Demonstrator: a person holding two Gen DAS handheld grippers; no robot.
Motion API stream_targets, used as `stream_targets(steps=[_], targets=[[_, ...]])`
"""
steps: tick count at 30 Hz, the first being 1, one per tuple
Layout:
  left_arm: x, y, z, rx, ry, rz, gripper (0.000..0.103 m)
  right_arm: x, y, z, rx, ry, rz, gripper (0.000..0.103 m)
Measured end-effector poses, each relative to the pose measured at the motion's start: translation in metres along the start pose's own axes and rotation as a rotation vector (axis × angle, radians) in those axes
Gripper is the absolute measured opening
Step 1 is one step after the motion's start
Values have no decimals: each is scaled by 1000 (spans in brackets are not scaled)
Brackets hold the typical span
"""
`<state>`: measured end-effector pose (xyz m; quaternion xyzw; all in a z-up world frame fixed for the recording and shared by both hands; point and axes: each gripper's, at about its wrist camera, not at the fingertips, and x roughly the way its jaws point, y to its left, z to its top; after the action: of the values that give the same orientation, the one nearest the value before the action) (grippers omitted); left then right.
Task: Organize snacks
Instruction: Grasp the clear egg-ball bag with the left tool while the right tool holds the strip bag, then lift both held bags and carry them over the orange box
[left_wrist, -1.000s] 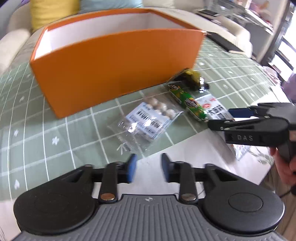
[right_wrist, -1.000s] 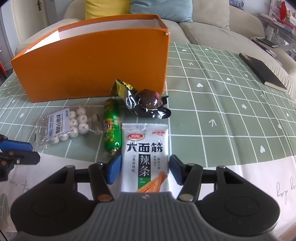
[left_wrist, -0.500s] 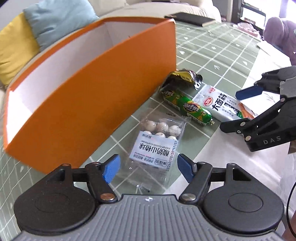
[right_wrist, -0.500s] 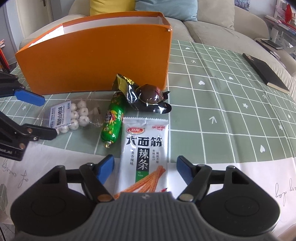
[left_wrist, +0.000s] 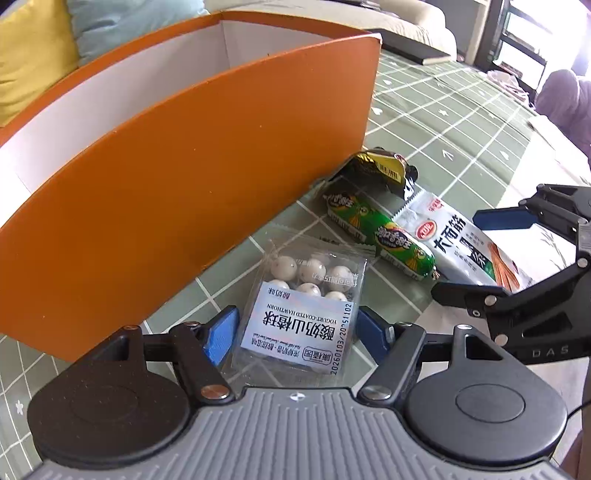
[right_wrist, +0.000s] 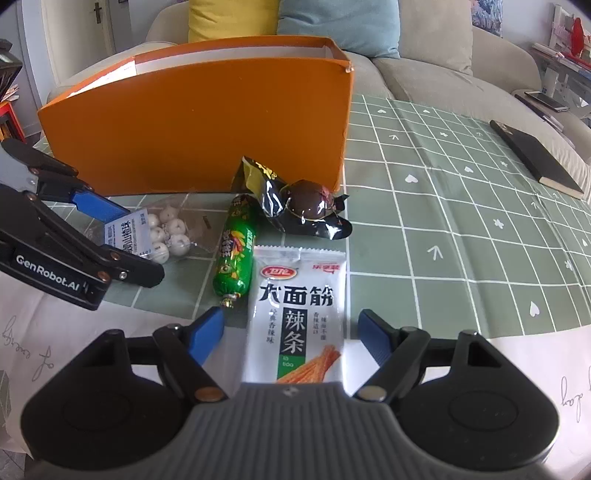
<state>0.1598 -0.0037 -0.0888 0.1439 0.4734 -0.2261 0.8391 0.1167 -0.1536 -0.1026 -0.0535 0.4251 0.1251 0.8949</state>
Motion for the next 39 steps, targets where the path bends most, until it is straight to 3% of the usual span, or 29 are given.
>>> stream_targets(steps=[5,11,13,15,27,32,39], targets=[[-2,0,-6,-70,-37,19,78,0,0,-3,0,-24,-4,78],[-7,-7,-8,-136,-23,68,74,-1,-2,-2,1,-26,-8,75],[-8,-10,-10,-165,-24,85,73,-2,-2,-2,3,-25,-11,68],[-10,-13,-13,-192,-25,101,73,-5,1,-2,-12,-28,-12,51],[-31,-19,-44,-398,-56,159,68,-21,7,-6,-4,8,-8,46],[-50,-21,-49,-435,-84,184,68,-32,6,-5,35,14,-18,46],[-86,-18,-40,-474,-156,211,68,-64,11,1,43,-66,-38,46]])
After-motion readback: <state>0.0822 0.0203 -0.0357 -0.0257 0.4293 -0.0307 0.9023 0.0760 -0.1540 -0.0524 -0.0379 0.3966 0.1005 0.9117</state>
